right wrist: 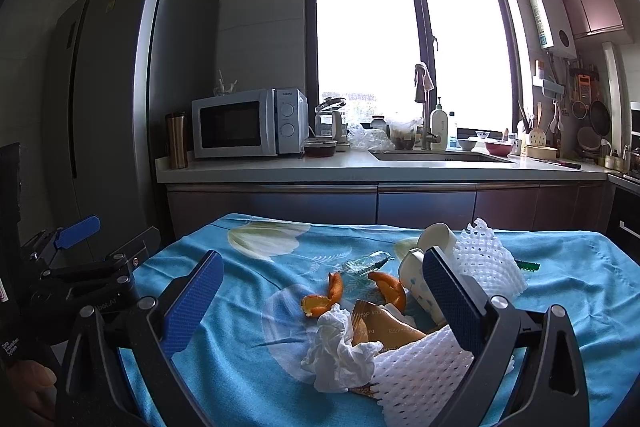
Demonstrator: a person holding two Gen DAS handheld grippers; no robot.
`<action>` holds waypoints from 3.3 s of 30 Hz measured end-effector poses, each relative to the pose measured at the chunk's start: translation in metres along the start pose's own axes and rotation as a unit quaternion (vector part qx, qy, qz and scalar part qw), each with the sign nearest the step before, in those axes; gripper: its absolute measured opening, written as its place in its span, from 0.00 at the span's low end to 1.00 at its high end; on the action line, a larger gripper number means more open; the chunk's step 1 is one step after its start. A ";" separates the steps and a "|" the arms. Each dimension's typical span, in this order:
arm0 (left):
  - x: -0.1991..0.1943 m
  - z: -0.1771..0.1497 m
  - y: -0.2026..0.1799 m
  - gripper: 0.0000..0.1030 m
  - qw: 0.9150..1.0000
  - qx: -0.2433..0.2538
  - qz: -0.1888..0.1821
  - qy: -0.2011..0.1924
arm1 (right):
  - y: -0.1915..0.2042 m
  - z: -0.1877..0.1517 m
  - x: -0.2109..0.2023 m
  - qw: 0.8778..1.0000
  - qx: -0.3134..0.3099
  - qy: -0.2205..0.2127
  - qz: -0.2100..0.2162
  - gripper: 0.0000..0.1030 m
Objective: Collect trash
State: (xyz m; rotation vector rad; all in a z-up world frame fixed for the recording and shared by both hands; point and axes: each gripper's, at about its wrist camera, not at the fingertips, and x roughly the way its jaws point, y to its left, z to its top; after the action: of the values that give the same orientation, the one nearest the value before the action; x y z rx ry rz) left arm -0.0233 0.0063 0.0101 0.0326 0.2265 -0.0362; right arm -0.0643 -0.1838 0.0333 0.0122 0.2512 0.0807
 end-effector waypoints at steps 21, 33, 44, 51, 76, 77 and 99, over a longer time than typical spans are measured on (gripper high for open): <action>0.001 -0.001 0.000 0.95 1.000 -0.001 -0.002 0.003 | -0.002 -0.001 -0.002 1.000 0.001 0.002 0.006 0.94; 0.011 -0.006 -0.015 0.95 0.998 0.006 -0.044 0.033 | -0.021 -0.006 0.002 1.000 0.015 0.022 -0.004 0.94; 0.041 -0.025 -0.067 0.95 0.966 0.026 -0.220 0.131 | -0.096 -0.027 0.006 0.992 0.080 0.086 -0.048 0.93; 0.056 -0.037 -0.109 0.95 0.937 0.053 -0.300 0.169 | -0.125 -0.041 0.023 0.983 0.118 0.139 -0.010 0.92; 0.076 -0.033 -0.073 0.12 0.903 -0.018 -0.352 0.245 | -0.106 -0.026 -0.007 0.977 0.097 0.144 0.123 0.19; 0.075 -0.030 -0.066 0.12 0.905 -0.024 -0.349 0.243 | -0.104 -0.021 -0.008 0.977 0.095 0.141 0.127 0.19; 0.046 -0.005 0.187 0.12 0.972 -0.117 -0.097 0.179 | 0.083 0.032 0.097 0.937 0.008 0.168 0.306 0.19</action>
State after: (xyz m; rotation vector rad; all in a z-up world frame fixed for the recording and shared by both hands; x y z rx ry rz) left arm 0.0274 0.1922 0.0004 -0.2194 0.5940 -0.1990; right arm 0.0307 -0.0931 0.0417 0.0940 0.5842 0.7071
